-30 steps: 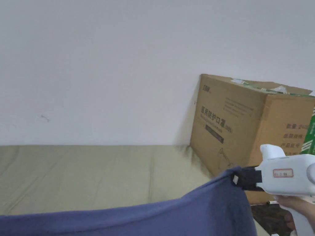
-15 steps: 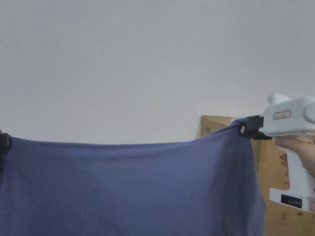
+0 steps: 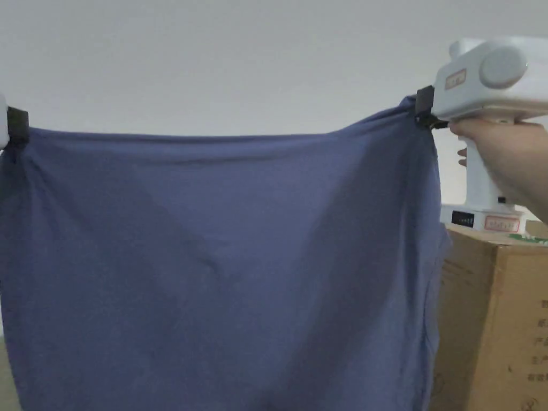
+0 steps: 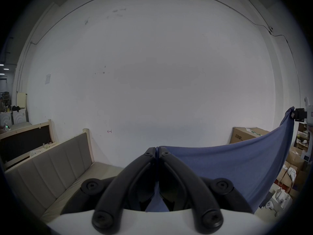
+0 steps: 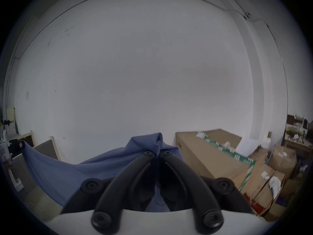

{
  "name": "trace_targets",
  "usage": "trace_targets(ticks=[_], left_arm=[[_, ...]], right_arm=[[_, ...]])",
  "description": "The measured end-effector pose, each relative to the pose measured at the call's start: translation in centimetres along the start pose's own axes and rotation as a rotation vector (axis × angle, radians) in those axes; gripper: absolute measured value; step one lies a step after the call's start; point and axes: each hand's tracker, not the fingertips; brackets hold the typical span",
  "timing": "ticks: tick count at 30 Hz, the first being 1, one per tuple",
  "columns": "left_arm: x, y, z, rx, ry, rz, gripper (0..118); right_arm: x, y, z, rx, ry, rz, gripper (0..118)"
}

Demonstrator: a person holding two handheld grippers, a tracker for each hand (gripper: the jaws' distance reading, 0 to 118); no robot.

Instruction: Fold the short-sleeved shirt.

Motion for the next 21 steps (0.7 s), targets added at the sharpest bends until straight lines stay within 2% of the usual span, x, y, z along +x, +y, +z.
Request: trace_targets(ticks=[6, 9, 11, 12, 14, 17, 21], left_arm=[[1.0, -3.9, -4.5, 0.02, 0.022, -0.056, 2], [1.2, -10.0, -6.1, -0.078, 0.03, -0.082, 2], [0.9, -15.8, -6.0, -0.189, 0.019, -0.058, 2], [0.8, -18.7, -5.6, -0.236, 0.014, -0.041, 2], [0.3, -25.7, -3.5, -0.324, 0.009, 0.003, 2], [-0.6, -35.1, 1.9, -0.465, -0.024, 0.055, 2], [-2.4, -42.6, 11.1, -0.62, -0.083, 0.059, 2]], right_arm=[[-0.8, -4.8, -2.9, -0.019, -0.027, 0.026, 2], [-0.7, -12.0, -4.4, -0.12, -0.006, -0.006, 2], [-0.5, -19.3, -4.6, -0.197, 0.007, -0.057, 2], [-0.5, -23.1, -4.4, -0.24, 0.017, -0.058, 2], [0.0, -32.0, -2.6, -0.361, 0.058, -0.111, 2], [0.8, -43.8, 2.5, -0.578, 0.08, -0.106, 2], [3.4, -53.5, 11.3, -0.779, 0.115, -0.103, 2]])
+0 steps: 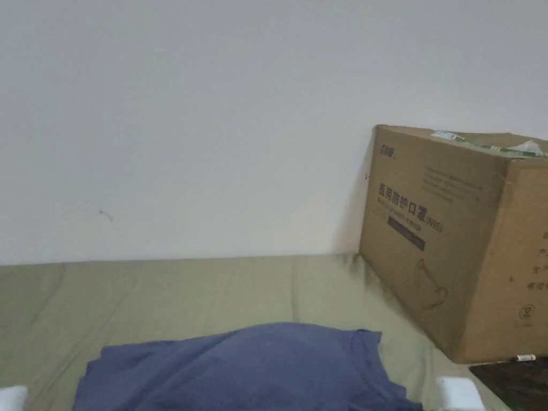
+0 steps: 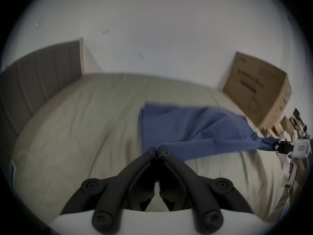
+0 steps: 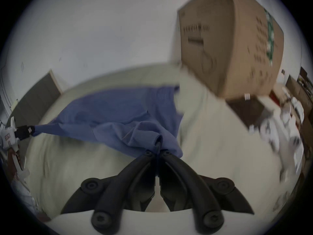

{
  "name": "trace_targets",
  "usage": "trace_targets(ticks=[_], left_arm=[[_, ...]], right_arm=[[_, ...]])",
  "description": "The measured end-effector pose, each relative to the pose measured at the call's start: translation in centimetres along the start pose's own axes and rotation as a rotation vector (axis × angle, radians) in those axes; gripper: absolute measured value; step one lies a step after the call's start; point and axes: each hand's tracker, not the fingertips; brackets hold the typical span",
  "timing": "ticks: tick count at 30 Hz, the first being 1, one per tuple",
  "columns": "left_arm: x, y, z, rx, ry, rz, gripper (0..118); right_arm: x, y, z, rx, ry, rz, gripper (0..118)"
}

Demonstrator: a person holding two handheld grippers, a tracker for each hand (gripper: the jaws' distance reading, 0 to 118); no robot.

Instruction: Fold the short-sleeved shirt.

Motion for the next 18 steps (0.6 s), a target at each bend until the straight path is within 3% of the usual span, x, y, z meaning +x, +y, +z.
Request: trace_targets(ticks=[4, 11, 16, 18], left_arm=[[-2.3, -7.2, 5.6, -0.113, -0.022, -0.03, 2], [-4.9, -13.9, 14.9, -0.214, -0.083, -0.074, 2], [-4.0, -16.3, 18.7, -0.257, -0.076, -0.298, 2], [-3.1, -17.2, 19.6, -0.281, -0.072, -0.37, 2]], right_arm=[[2.7, -8.8, 5.8, -0.099, 0.031, 0.045, 2], [6.3, -17.1, 16.5, -0.174, 0.083, 0.095, 2], [7.1, -19.5, 18.6, -0.274, 0.13, 0.073, 2], [7.1, -20.0, 18.6, -0.331, 0.108, 0.105, 2]])
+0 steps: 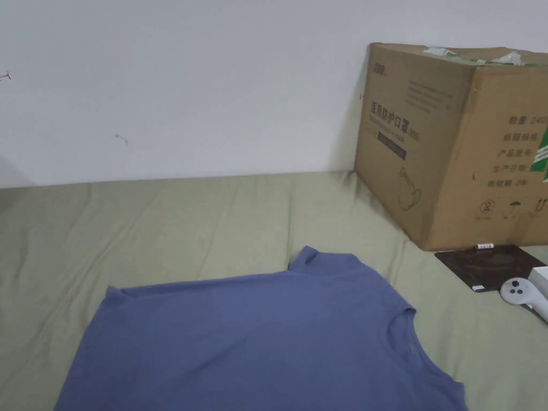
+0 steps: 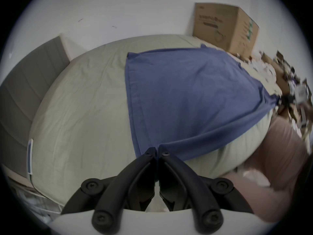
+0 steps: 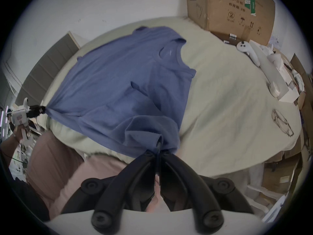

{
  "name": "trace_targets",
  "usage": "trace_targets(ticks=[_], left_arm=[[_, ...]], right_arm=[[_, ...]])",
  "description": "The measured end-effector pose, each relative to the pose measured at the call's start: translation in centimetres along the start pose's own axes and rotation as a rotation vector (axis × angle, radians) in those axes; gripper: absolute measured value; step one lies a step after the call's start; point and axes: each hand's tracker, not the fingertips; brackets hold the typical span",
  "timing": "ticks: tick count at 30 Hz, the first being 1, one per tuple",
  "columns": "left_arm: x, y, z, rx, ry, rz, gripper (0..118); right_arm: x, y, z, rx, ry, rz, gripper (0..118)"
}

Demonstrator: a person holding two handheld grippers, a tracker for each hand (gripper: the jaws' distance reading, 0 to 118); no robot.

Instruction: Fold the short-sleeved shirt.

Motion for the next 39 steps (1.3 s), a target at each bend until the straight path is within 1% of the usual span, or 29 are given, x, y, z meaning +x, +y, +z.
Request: trace_targets(ticks=[3, 5, 6, 7, 8, 9, 10, 11, 12, 14, 16, 18, 19, 20, 21, 22, 23, 24, 25, 26, 27, 28, 30, 33, 35, 36, 37, 38, 39], left_arm=[[-0.2, -1.1, -0.4, -0.03, -0.006, -0.027, 2], [-0.6, -1.4, -0.8, -0.06, -0.032, -0.003, 3], [-0.8, -1.4, -0.8, -0.069, -0.046, 0.026, 6], [-0.8, -1.3, -0.4, -0.084, -0.045, 0.046, 19], [-1.0, -1.2, -0.2, -0.09, -0.034, 0.049, 51], [-1.1, -1.2, 0.2, -0.094, -0.013, 0.049, 82], [-1.3, -1.1, 0.8, -0.091, 0.01, 0.051, 108], [-1.8, -1.2, 1.4, -0.076, 0.0, 0.055, 118], [-2.0, -1.1, 2.7, 0.006, -0.02, 0.076, 112], [-2.0, -0.1, 4.5, 0.03, -0.019, 0.118, 112], [0.2, 2.3, 7.7, 0.134, -0.038, 0.162, 112], [2.3, 3.9, 10.1, 0.261, -0.031, 0.187, 112], [2.0, 4.0, 10.0, 0.332, -0.026, 0.202, 111], [2.9, 4.1, 10.7, 0.421, -0.017, 0.219, 101], [4.2, 4.2, 11.9, 0.555, 0.007, 0.236, 82], [5.7, 4.0, 12.8, 0.672, 0.031, 0.272, 51], [7.0, 4.2, 13.5, 0.749, 0.08, 0.296, 7], [8.0, 4.4, 14.0, 0.794, 0.123, 0.306, 1], [9.0, 4.8, 14.6, 0.824, 0.166, 0.299, 1], [9.8, 5.0, 15.2, 0.871, 0.165, 0.296, 1], [8.6, 4.9, 15.0, 0.9, 0.125, 0.298, 1], [8.0, 5.0, 15.1, 0.925, 0.112, 0.292, 1], [7.1, 5.8, 15.7, 0.917, 0.124, 0.241, 1], [7.8, 7.2, 16.6, 0.832, 0.179, 0.155, 1], [6.6, 8.5, 16.0, 0.625, 0.139, 0.16, 1], [5.9, 9.1, 15.1, 0.478, 0.135, 0.186, 1], [4.6, 9.5, 13.4, 0.249, 0.143, 0.225, 1], [3.3, 9.3, 11.6, 0.115, 0.082, 0.242, 1], [2.2, 8.4, 10.2, 0.068, 0.007, 0.261, 1]], right_arm=[[-0.4, -0.1, -0.6, -0.054, -0.05, 0.074, 2], [-0.9, 0.1, -1.4, -0.072, -0.072, 0.073, 2], [-1.1, 0.4, -1.6, -0.074, -0.072, 0.071, 2], [-1.4, 0.5, -1.6, -0.071, -0.078, 0.075, 4], [-1.6, 0.5, -1.1, -0.046, -0.087, 0.087, 24], [-1.9, 0.7, -0.7, -0.02, -0.109, 0.096, 56], [-2.1, 0.8, -0.2, 0.001, -0.134, 0.098, 95], [-2.2, 0.9, 0.6, 0.027, -0.139, 0.09, 118], [-2.1, 0.7, 1.9, 0.13, -0.124, 0.034, 118], [-2.8, 0.8, 3.8, 0.181, -0.082, 0.012, 118], [-4.0, 2.0, 6.0, 0.272, -0.065, -0.02, 118], [-5.9, 2.4, 8.1, 0.43, -0.015, -0.024, 117], [-7.1, 2.2, 9.1, 0.555, 0.007, -0.022, 115], [-8.1, 2.4, 10.0, 0.67, 0.033, -0.025, 108], [-9.3, 2.2, 10.8, 0.776, 0.062, -0.028, 94], [-10.5, 1.9, 11.6, 0.874, 0.076, -0.049, 62], [-11.7, 1.8, 12.1, 0.961, 0.071, -0.069, 13], [-12.9, 1.8, 12.6, 1.021, 0.056, -0.083, 3], [-13.7, 1.9, 12.9, 1.061, 0.036, -0.112, 3], [-14.2, 1.8, 13.3, 1.103, 0.052, -0.138, 3], [-14.3, 1.9, 13.6, 1.117, 0.095, -0.145, 3], [-14.3, 2.5, 13.7, 1.11, 0.112, -0.142, 3], [-14.7, 3.1, 14.2, 1.103, 0.102, -0.115, 3], [-15.0, 3.7, 14.5, 1.088, 0.097, -0.073, 3], [-15.2, 3.9, 14.3, 1.052, 0.108, -0.062, 3], [-15.2, 3.8, 14.1, 1.03, 0.119, -0.062, 3], [-15.3, 3.9, 13.7, 0.983, 0.139, -0.064, 3], [-15.2, 4.0, 13.3, 0.945, 0.153, -0.065, 3], [-15.2, 4.1, 12.9, 0.912, 0.161, -0.066, 3]])
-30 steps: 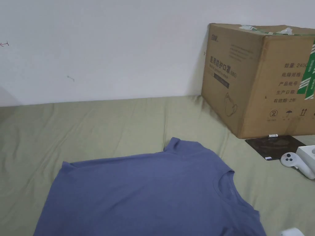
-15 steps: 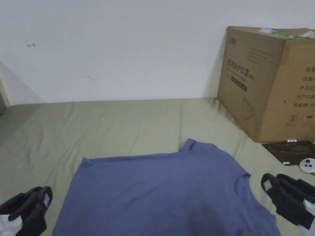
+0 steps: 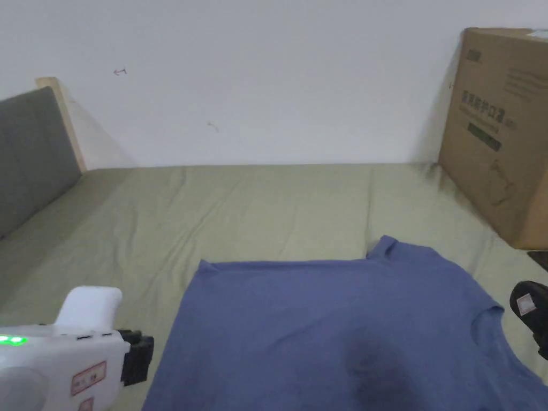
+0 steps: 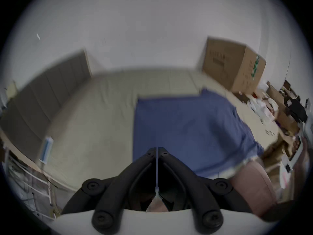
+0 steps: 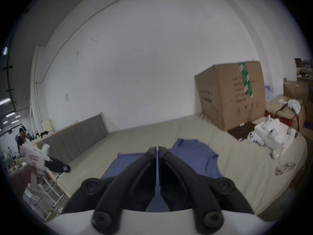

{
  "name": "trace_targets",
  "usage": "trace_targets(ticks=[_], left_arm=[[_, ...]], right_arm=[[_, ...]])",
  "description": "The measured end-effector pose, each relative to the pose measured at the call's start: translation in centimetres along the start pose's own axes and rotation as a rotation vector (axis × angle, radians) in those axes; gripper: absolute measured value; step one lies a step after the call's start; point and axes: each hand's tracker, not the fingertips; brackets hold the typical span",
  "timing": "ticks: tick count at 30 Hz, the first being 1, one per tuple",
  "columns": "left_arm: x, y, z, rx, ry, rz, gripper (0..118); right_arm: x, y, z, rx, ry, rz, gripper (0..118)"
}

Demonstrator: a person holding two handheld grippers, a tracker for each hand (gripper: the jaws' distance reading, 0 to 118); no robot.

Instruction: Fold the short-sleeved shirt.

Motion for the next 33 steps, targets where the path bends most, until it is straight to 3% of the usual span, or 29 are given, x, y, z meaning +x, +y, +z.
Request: trace_targets(ticks=[2, 3, 4, 5, 6, 8, 11, 14, 15, 16, 18, 19, 20, 21, 22, 25, 28, 29, 31, 32, 33], left_arm=[[-2.2, -2.0, -3.3, -0.089, -0.006, 0.055, 3], [-2.9, -2.9, -4.6, -0.145, 0.027, 0.074, 18], [-3.8, -4.3, -5.7, -0.19, 0.075, 0.089, 52], [-4.4, -5.4, -7.0, -0.229, 0.112, 0.1, 103], [-4.9, -6.4, -7.9, -0.243, 0.127, 0.113, 118], [-5.7, -8.1, -8.9, -0.195, 0.136, 0.171, 110], [-6.3, -10.2, -11.7, -0.275, 0.148, 0.234, 111], [-5.4, -11.4, -14.2, -0.4, 0.191, 0.12, 106], [-4.4, -11.6, -13.7, -0.334, 0.207, 0.043, 103], [-3.4, -10.7, -12.9, -0.319, 0.227, 0.011, 94], [-2.2, -10.3, -12.1, -0.283, 0.181, -0.029, 62], [-1.7, -10.3, -11.7, -0.243, 0.154, -0.042, 43], [-1.8, -10.0, -11.6, -0.213, 0.134, -0.042, 9], [-1.6, -9.9, -11.3, -0.193, 0.109, -0.029, 3], [-1.7, -9.8, -11.1, -0.179, 0.043, 0.014, 3], [-2.4, -8.5, -9.7, -0.094, 0.025, 0.115, 3], [-2.0, -6.6, -6.6, 0.04, 0.076, 0.086, 3], [-1.8, -6.0, -5.7, 0.074, 0.051, 0.088, 3], [-1.0, -5.1, -4.3, 0.126, 0.002, 0.101, 3], [-0.4, -4.6, -3.7, 0.148, -0.007, 0.089, 3], [0.0, -4.2, -3.2, 0.16, -0.006, 0.082, 3]], right_arm=[[0.3, -0.8, -0.6, -0.05, 0.003, -0.002, 3], [0.4, -1.1, -0.9, -0.064, 0.004, 0.0, 3], [0.5, -1.4, -1.2, -0.081, -0.002, 0.001, 3], [0.6, -1.8, -1.4, -0.105, -0.011, -0.006, 3], [0.7, -2.0, -1.6, -0.127, -0.01, -0.019, 3], [0.9, -2.3, -1.6, -0.139, 0.003, -0.046, 3], [0.9, -2.5, -1.4, -0.158, 0.001, -0.036, 3], [1.0, -2.7, -1.1, -0.172, -0.008, -0.017, 3], [1.1, -2.7, -1.0, -0.176, -0.014, -0.013, 3], [1.3, -2.8, -0.9, -0.179, -0.021, -0.012, 3], [1.5, -2.9, -0.7, -0.187, -0.031, -0.014, 3], [1.8, -3.0, -0.7, -0.193, -0.038, -0.018, 3], [2.2, -3.1, -0.7, -0.198, -0.043, -0.023, 3], [2.7, -3.2, -0.6, -0.203, -0.047, -0.027, 3], [3.2, -3.2, -0.5, -0.211, -0.053, -0.032, 3], [5.9, -3.5, -0.4, -0.264, -0.08, -0.034, 3], [9.9, -4.3, -1.3, -0.464, -0.094, -0.073, 4], [11.3, -4.8, -1.6, -0.525, -0.107, -0.078, 22], [12.7, -6.5, -2.2, -0.605, -0.188, -0.051, 99], [13.5, -7.5, -2.7, -0.663, -0.194, -0.052, 117], [13.7, -8.1, -3.1, -0.718, -0.173, -0.038, 116]])
